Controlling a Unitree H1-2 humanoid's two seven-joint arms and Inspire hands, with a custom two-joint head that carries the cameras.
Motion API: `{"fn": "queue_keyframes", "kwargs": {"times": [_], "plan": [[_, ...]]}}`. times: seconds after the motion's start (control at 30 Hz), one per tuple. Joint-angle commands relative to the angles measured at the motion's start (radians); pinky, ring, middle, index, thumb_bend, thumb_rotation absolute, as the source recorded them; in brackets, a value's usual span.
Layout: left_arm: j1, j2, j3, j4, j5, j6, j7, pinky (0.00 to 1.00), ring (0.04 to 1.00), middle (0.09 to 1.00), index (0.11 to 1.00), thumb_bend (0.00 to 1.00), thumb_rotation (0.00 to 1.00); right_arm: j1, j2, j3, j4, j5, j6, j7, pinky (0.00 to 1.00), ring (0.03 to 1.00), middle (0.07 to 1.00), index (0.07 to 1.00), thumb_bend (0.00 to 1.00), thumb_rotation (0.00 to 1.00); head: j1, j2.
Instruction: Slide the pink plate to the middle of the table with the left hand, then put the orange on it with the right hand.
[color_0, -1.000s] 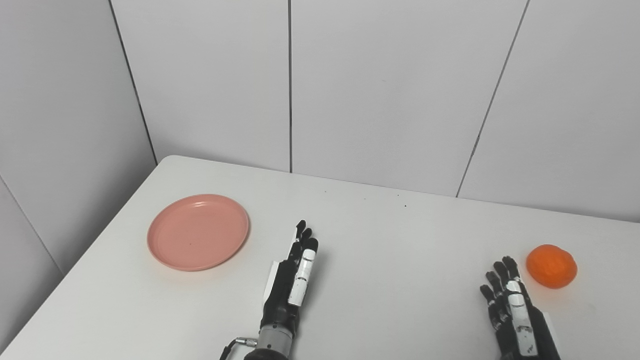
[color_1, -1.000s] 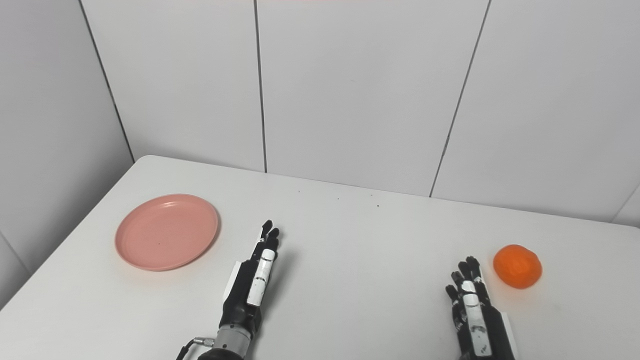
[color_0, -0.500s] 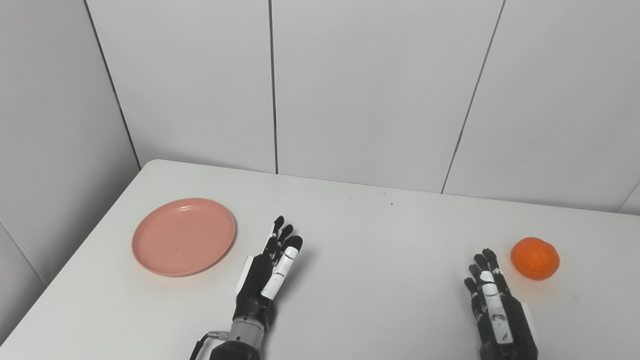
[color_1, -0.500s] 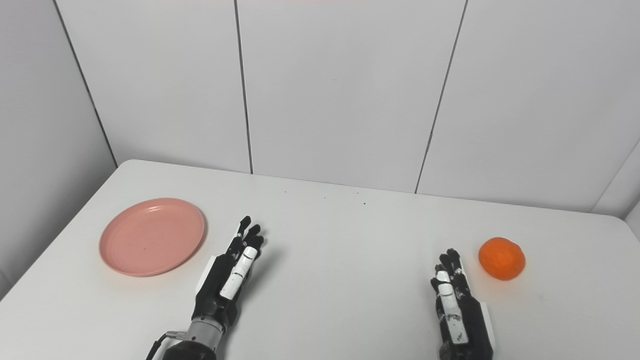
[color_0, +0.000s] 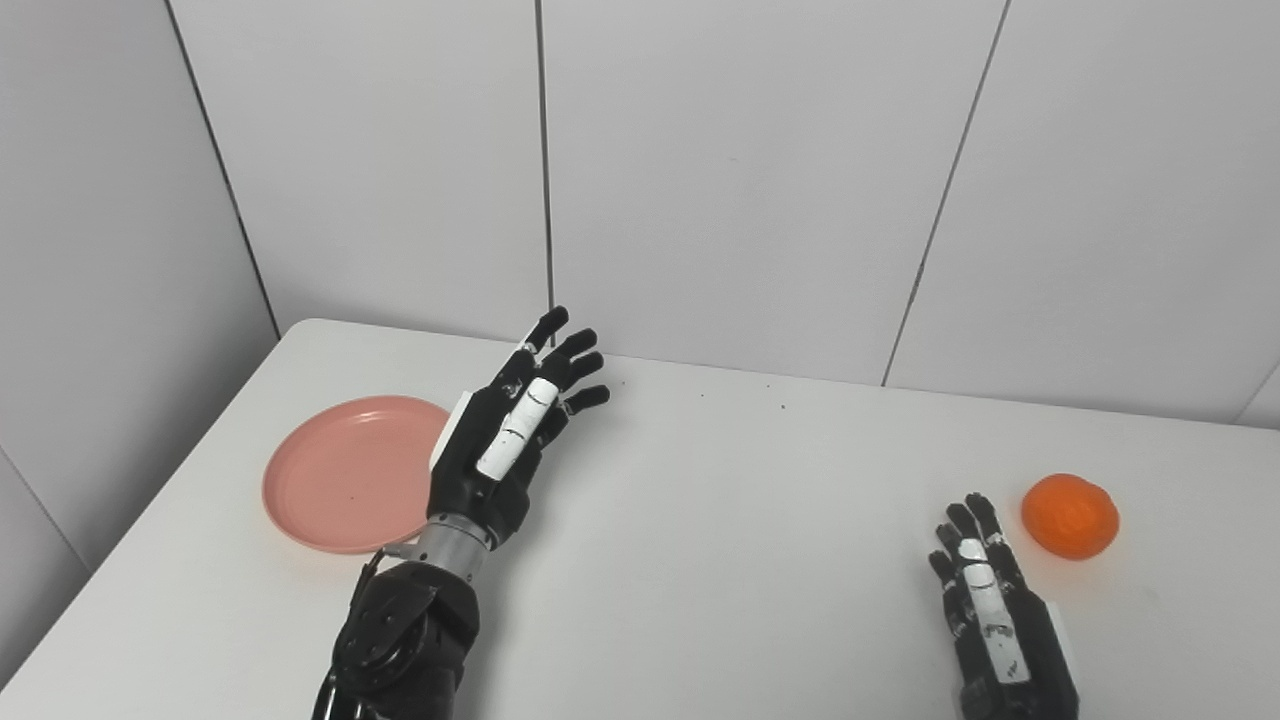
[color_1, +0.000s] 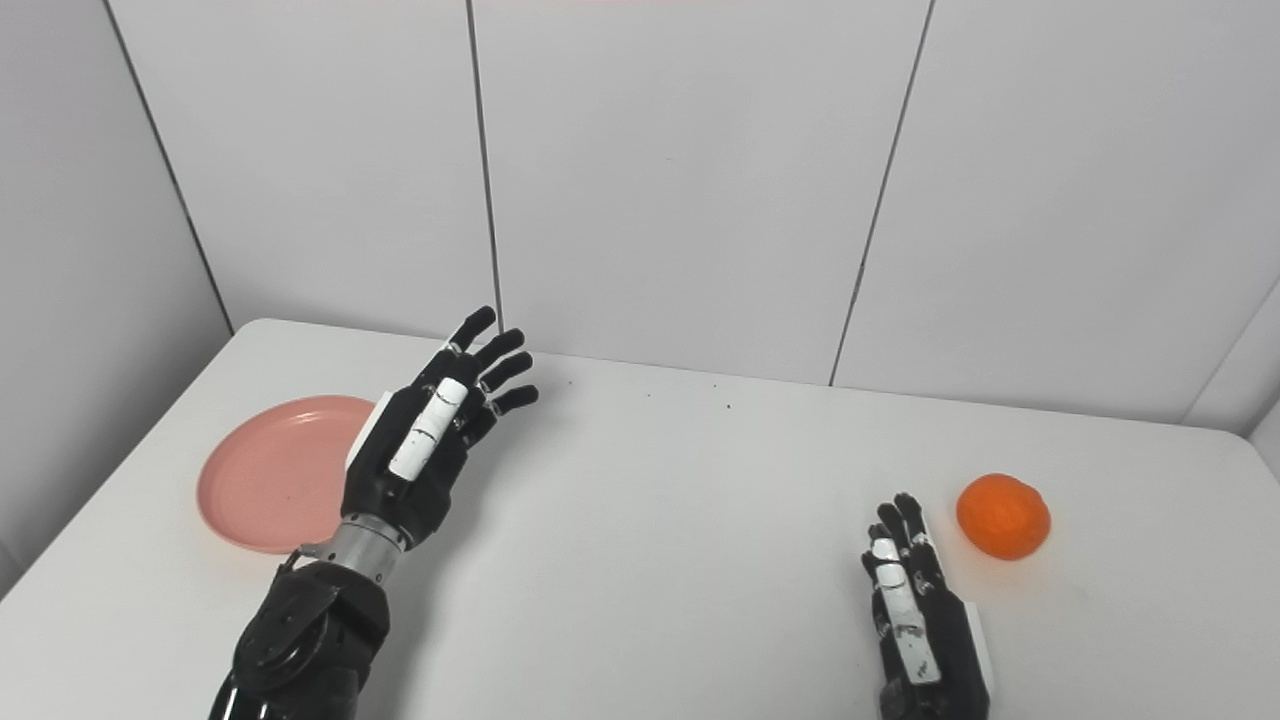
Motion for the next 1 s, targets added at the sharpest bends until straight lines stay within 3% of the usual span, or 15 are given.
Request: {"fn": "queue_keyframes", "kwargs": {"times": [0.0,0.1,0.3,0.43,0.6,0.8,0.9,0.97], "plan": [[-0.076,0.039,0.032,0.005,-0.032,-0.036,-0.019,0.69,0.84,0.853,0.864,0.86,0.56,0.006,-0.004,-0.002,0.021,0.006,0.038,-0.002,1.0,0.974,0.955,0.961,0.72,0.62,0.002,0.001],[-0.109,0.079,0.065,0.052,-0.049,-0.038,-0.031,0.69,0.817,0.833,0.844,0.87,0.55,0.005,-0.01,0.003,0.023,-0.008,0.035,-0.004,1.0,0.963,0.946,0.959,0.71,0.62,0.004,0.001],[-0.16,0.19,0.092,0.152,-0.074,-0.081,-0.13,0.7,0.812,0.801,0.891,0.8,0.59,0.004,-0.013,0.0,0.02,-0.006,0.042,-0.004,0.99,0.947,0.936,0.949,0.68,0.59,0.003,0.0],[-0.194,0.245,0.106,0.186,-0.091,-0.078,-0.169,0.68,0.808,0.819,0.891,0.86,0.59,0.004,-0.011,-0.004,0.021,-0.004,0.043,-0.007,0.98,0.942,0.933,0.946,0.65,0.57,0.005,-0.001],[-0.215,0.28,0.144,0.201,-0.094,-0.067,-0.151,0.74,0.837,0.851,0.879,0.83,0.6,0.007,-0.014,-0.001,0.026,-0.007,0.032,-0.003,0.98,0.94,0.93,0.949,0.62,0.57,0.005,-0.007],[-0.23,0.328,0.185,0.273,-0.054,-0.138,-0.141,0.74,0.855,0.852,0.92,0.87,0.63,0.01,-0.01,-0.005,0.015,-0.001,0.046,-0.008,0.97,0.936,0.923,0.94,0.64,0.54,0.019,-0.007],[-0.233,0.337,0.204,0.297,-0.049,-0.142,-0.115,0.68,0.85,0.854,0.915,0.86,0.62,0.01,-0.013,-0.007,0.017,0.006,0.043,-0.004,0.97,0.937,0.924,0.946,0.64,0.54,0.026,-0.008],[-0.23,0.345,0.22,0.341,-0.046,-0.17,-0.111,0.7,0.86,0.861,0.918,0.86,0.61,0.012,-0.015,-0.008,0.016,0.009,0.043,-0.002,0.97,0.934,0.924,0.951,0.65,0.55,0.024,-0.007]]}}
